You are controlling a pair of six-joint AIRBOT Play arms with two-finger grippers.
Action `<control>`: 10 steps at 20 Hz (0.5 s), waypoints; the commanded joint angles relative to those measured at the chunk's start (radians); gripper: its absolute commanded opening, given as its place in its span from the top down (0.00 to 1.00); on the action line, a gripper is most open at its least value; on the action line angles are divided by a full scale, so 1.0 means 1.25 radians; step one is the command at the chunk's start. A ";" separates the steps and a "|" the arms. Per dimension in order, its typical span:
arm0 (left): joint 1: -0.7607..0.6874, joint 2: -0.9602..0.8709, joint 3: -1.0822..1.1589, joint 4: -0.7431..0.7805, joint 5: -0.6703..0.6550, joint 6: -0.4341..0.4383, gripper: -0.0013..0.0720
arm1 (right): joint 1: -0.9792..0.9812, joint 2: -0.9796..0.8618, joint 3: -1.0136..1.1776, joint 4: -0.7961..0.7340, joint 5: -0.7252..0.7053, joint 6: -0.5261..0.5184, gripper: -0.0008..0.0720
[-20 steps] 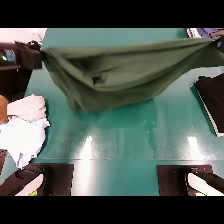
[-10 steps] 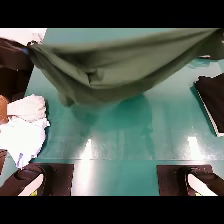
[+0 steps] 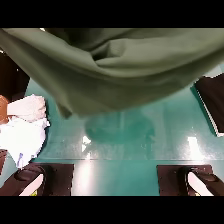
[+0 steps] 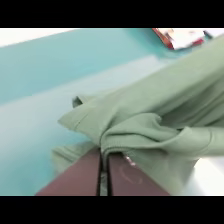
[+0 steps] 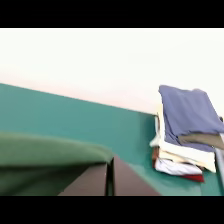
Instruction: Fold the shirts.
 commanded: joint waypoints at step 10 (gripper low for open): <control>-0.002 -0.142 -0.738 -0.016 0.310 0.047 0.94 | 0.075 -0.516 -0.146 0.008 0.075 0.005 0.96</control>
